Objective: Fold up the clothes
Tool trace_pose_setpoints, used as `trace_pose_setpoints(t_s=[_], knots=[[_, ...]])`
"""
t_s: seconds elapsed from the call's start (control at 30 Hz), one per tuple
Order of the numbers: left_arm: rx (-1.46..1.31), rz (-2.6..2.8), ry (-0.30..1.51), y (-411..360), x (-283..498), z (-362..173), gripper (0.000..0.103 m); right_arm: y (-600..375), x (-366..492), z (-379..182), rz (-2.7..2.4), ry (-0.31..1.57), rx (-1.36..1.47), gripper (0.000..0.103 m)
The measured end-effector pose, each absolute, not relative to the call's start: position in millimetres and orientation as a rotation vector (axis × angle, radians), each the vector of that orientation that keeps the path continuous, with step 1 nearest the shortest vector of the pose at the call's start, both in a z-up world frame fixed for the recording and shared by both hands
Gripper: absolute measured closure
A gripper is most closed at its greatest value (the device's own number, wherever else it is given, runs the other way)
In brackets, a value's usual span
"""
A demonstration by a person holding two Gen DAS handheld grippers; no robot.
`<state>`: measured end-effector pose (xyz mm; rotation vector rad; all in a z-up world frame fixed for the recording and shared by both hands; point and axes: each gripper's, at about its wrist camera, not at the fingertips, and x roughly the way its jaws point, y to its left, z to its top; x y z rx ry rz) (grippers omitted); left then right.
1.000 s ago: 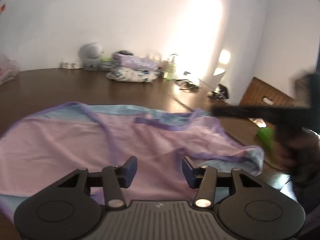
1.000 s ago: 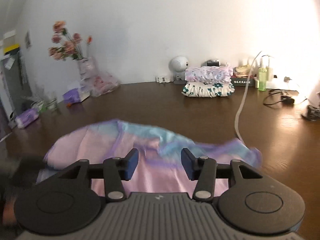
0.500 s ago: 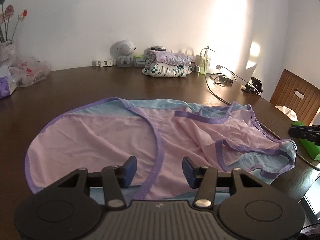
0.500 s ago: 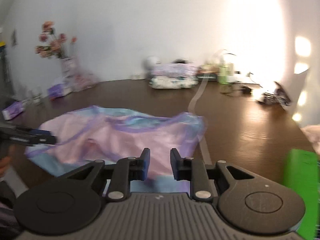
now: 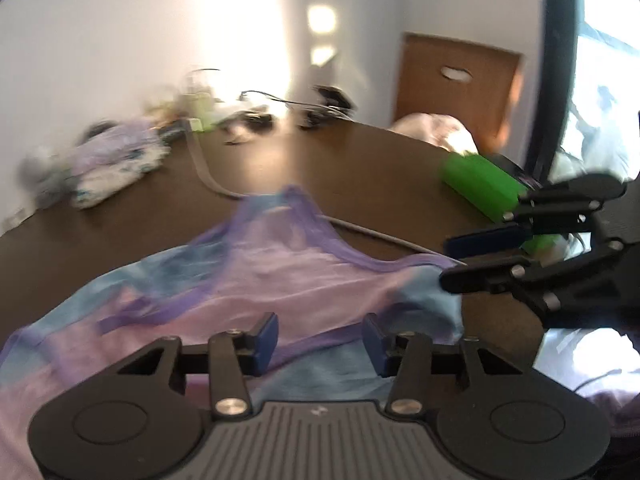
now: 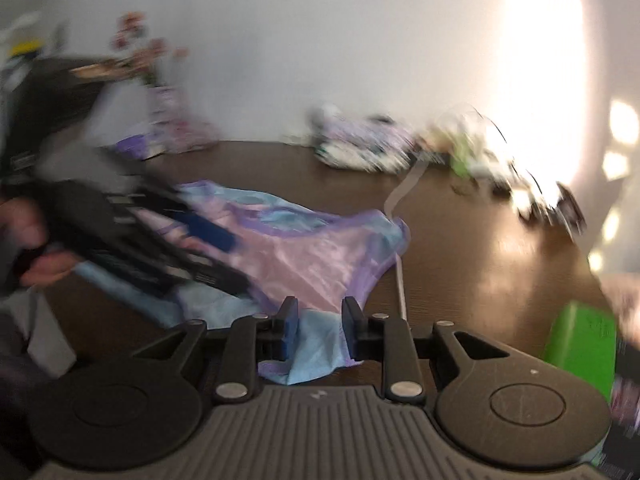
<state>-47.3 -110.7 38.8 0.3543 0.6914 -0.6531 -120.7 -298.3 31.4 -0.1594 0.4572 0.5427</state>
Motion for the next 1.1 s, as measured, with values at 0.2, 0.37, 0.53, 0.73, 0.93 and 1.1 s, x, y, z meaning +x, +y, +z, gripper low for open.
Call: trace_pose_setpoints(t_s=[0.2, 0.37, 0.53, 0.73, 0.93, 1.1], knots=[[0.304, -0.626, 0.713, -108.8, -25.9, 29.9, 0.060, -277.2, -110.2, 12.7, 0.540, 0.533, -0.223, 0.079], [0.242, -0.510, 0.760, -93.2, -5.8, 16.3, 0.062, -290.9, -95.8, 4.8, 0.491, 0.597, -0.145, 0.079], [0.227, -0.481, 0.740, -89.1, -4.4, 14.8, 0.059, -309.1, -98.0, 8.4, 0.586, 0.597, -0.007, 0.101], [0.220, -0.479, 0.732, -87.5, -2.8, 13.3, 0.056, -334.9, -88.1, 13.4, 0.609, 0.659, 0.174, 0.080], [0.221, -0.481, 0.732, -88.0, -3.7, 13.1, 0.055, -302.4, -117.3, 32.5, 0.629, 0.440, -0.024, 0.076], [0.222, -0.486, 0.729, -88.5, -4.2, 12.4, 0.054, -271.6, -103.8, 12.7, 0.605, 0.493, -0.174, 0.088]])
